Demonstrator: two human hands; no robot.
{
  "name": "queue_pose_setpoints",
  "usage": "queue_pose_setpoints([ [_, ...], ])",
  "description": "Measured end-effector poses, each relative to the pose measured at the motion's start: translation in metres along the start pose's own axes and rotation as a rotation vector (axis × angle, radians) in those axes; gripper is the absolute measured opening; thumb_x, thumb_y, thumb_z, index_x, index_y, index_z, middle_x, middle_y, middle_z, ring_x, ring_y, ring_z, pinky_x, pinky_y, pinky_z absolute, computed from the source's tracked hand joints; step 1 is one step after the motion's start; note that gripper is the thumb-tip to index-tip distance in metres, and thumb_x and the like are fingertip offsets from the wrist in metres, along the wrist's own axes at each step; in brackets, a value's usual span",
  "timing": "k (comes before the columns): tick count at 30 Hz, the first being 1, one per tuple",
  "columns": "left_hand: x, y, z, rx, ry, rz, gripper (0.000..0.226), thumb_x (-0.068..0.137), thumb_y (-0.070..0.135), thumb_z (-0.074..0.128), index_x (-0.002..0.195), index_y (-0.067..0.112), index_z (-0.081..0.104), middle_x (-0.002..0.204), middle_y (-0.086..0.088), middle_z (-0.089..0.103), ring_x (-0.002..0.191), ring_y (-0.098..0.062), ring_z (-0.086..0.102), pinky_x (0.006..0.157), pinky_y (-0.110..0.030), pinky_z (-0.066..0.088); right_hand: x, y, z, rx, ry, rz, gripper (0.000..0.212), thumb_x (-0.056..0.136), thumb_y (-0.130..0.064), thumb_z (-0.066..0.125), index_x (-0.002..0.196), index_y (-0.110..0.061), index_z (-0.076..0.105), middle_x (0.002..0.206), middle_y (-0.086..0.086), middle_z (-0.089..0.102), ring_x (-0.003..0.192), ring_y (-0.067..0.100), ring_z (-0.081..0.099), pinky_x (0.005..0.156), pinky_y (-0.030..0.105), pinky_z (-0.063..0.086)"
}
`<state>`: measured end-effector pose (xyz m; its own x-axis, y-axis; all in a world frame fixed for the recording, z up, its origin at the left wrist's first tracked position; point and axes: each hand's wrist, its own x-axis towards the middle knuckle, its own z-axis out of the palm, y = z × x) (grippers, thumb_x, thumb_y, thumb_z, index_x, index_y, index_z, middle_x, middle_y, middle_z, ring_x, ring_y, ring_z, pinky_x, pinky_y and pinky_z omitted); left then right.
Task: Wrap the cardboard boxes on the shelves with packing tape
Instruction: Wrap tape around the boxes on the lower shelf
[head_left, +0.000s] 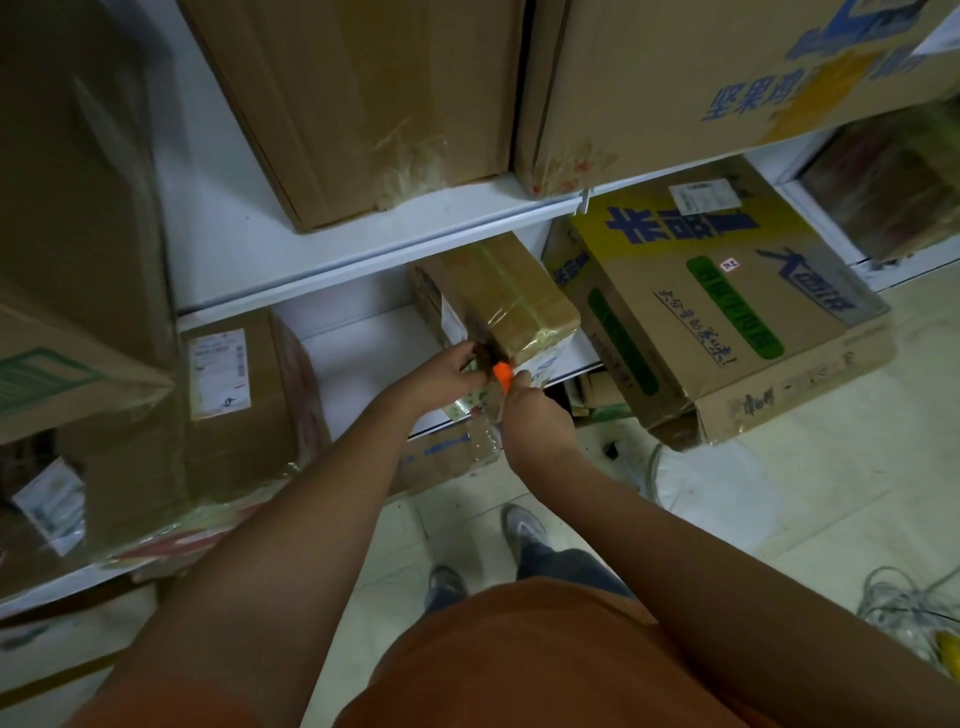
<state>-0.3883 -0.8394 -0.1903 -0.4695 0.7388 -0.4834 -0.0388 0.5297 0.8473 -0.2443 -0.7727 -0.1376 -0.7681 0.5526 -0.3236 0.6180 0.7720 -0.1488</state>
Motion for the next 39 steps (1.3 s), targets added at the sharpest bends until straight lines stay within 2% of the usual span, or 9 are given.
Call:
queue_pose_setpoints([
  [6, 0.007, 0.008, -0.003, 0.061, -0.016, 0.010, 0.021, 0.096, 0.009, 0.061, 0.117, 0.009, 0.059, 0.116, -0.007, 0.063, 0.105, -0.026, 0.065, 0.088, -0.047, 0.056, -0.004, 0.004, 0.009, 0.056, -0.048, 0.064, 0.036, 0.100, -0.007, 0.045, 0.134, -0.001, 0.034, 0.110, 0.012, 0.066, 0.096, 0.025, 0.069, 0.071, 0.029, 0.050],
  [9, 0.004, 0.009, -0.009, 0.023, 0.028, -0.024, 0.003, 0.098, 0.011, 0.060, 0.101, 0.009, 0.058, 0.089, -0.005, 0.066, 0.067, -0.018, 0.068, 0.055, -0.032, 0.058, -0.014, 0.019, 0.022, 0.146, -0.137, 0.175, 0.040, 0.098, -0.007, 0.049, 0.135, 0.000, 0.036, 0.117, 0.014, 0.065, 0.105, 0.026, 0.067, 0.079, 0.030, 0.052],
  [12, 0.003, 0.007, -0.020, -0.046, 0.062, -0.074, 0.005, 0.100, 0.012, 0.057, 0.099, 0.007, 0.055, 0.081, -0.004, 0.068, 0.048, -0.018, 0.065, 0.049, -0.031, 0.056, -0.031, 0.043, 0.037, 0.150, -0.182, 0.172, 0.032, 0.103, -0.012, 0.039, 0.133, -0.003, 0.044, 0.113, 0.012, 0.066, 0.100, 0.025, 0.066, 0.074, 0.030, 0.049],
  [17, -0.007, 0.010, -0.024, -0.204, 0.130, -0.062, 0.009, 0.099, 0.007, 0.058, 0.090, 0.004, 0.055, 0.087, -0.019, 0.073, 0.074, -0.036, 0.071, 0.057, -0.039, 0.059, -0.030, 0.061, 0.024, 0.288, 0.114, 0.074, 0.022, 0.105, -0.028, 0.041, 0.119, -0.012, 0.046, 0.086, 0.006, 0.066, 0.053, 0.011, 0.045, 0.042, 0.024, 0.028],
  [22, -0.022, 0.021, -0.007, -0.275, 0.271, -0.067, 0.015, 0.097, 0.006, 0.060, 0.085, 0.010, 0.053, 0.100, -0.033, 0.069, 0.080, -0.047, 0.070, 0.075, -0.062, 0.058, 0.007, 0.055, -0.014, 0.409, 0.423, 0.029, 0.050, 0.094, -0.047, 0.059, 0.128, -0.012, 0.047, 0.129, 0.010, 0.048, 0.081, 0.026, 0.063, 0.058, 0.031, 0.047],
  [27, -0.033, 0.009, 0.002, -0.220, 0.356, -0.045, 0.009, 0.080, 0.031, 0.071, 0.077, 0.028, 0.063, 0.100, -0.025, 0.069, 0.088, -0.040, 0.071, 0.077, -0.061, 0.058, 0.045, 0.038, -0.036, 0.378, 0.236, 0.019, 0.110, 0.074, -0.072, 0.068, 0.156, -0.027, 0.010, 0.159, 0.017, 0.013, 0.111, 0.039, 0.060, 0.075, 0.040, 0.052],
  [32, -0.064, 0.023, 0.004, -0.329, 0.389, -0.030, 0.015, 0.098, -0.003, 0.053, 0.086, 0.004, 0.047, 0.103, -0.036, 0.063, 0.061, -0.025, 0.072, 0.049, -0.034, 0.057, 0.068, 0.039, -0.039, 0.379, 0.162, 0.070, 0.102, 0.076, -0.059, 0.075, 0.154, -0.025, 0.018, 0.156, 0.022, 0.009, 0.096, 0.042, 0.064, 0.070, 0.035, 0.046],
  [36, -0.078, 0.022, -0.012, -0.359, 0.516, -0.037, 0.006, 0.098, 0.000, 0.055, 0.094, 0.002, 0.051, 0.095, -0.031, 0.065, 0.057, -0.017, 0.071, 0.046, -0.027, 0.054, 0.070, 0.069, -0.041, 0.368, 0.118, -0.120, 0.099, 0.074, -0.050, 0.080, 0.151, -0.024, 0.023, 0.151, 0.020, 0.017, 0.096, 0.040, 0.061, 0.072, 0.034, 0.047],
  [39, -0.091, 0.018, -0.031, -0.187, 0.816, -0.059, 0.012, 0.098, 0.016, 0.060, 0.087, 0.013, 0.057, 0.080, -0.006, 0.066, 0.061, -0.006, 0.066, 0.052, -0.019, 0.048, 0.076, 0.102, -0.052, 0.122, 0.029, -0.362, 0.109, 0.070, -0.054, 0.080, 0.155, -0.032, 0.015, 0.154, 0.015, 0.016, 0.100, 0.040, 0.062, 0.072, 0.038, 0.051],
])
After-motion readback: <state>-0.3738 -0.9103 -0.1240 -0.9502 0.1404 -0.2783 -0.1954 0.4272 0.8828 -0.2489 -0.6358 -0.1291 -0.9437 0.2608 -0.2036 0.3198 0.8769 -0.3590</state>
